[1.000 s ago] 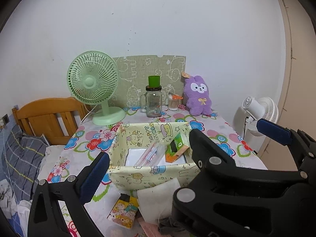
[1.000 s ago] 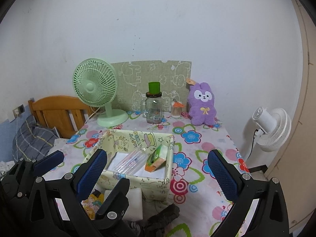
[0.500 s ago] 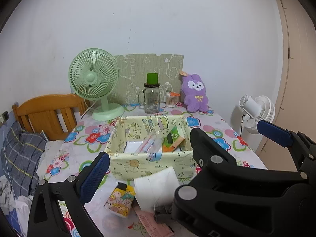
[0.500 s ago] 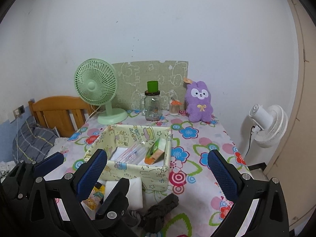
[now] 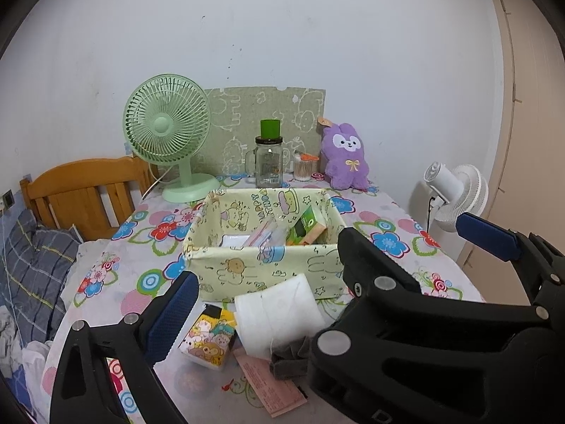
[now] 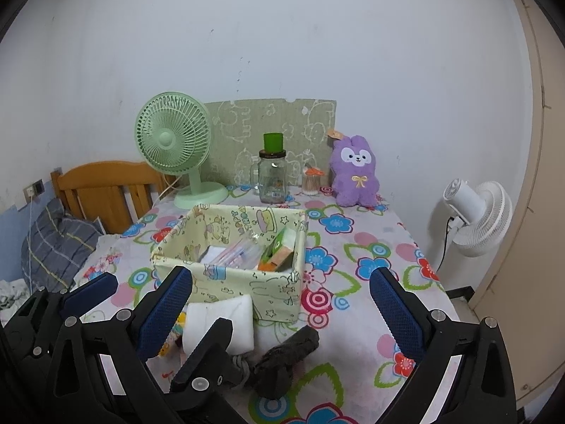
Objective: Organize soft objects
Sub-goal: 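Move the right tool down onto the dark grey fabric item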
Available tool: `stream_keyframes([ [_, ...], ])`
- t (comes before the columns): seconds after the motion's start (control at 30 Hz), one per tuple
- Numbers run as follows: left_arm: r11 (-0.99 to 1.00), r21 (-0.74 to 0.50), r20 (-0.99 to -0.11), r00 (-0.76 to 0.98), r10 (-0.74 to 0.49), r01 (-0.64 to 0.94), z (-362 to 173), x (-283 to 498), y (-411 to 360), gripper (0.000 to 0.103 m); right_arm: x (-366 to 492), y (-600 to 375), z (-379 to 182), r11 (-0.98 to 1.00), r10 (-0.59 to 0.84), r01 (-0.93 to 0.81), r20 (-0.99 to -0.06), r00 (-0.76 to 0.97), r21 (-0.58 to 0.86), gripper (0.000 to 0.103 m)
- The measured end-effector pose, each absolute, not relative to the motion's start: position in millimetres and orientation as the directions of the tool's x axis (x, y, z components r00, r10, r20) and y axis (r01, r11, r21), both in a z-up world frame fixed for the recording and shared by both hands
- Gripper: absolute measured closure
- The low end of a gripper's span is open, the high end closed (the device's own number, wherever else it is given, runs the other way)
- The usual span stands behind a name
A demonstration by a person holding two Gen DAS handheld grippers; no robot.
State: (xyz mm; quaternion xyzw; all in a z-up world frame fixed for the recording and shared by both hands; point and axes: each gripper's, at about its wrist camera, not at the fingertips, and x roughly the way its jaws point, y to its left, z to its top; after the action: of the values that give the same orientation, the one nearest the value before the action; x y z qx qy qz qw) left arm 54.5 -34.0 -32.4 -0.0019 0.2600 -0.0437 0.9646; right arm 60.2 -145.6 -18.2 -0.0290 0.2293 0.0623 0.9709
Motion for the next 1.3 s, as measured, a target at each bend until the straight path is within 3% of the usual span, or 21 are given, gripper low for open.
stream_keyframes([
  [1.0,0.998,-0.024,-0.595,0.801,-0.065,0.063,-104,47,-30,0.022,55,-149,-95,0.988,0.134,-0.151,-0.555,0.821,0.016,0.011],
  [1.3,0.996,-0.035,-0.626,0.775,-0.086,0.083,-115,55,-39,0.030,65,-156,-107,0.991,0.117,-0.131,-0.590,0.798,0.020,0.018],
])
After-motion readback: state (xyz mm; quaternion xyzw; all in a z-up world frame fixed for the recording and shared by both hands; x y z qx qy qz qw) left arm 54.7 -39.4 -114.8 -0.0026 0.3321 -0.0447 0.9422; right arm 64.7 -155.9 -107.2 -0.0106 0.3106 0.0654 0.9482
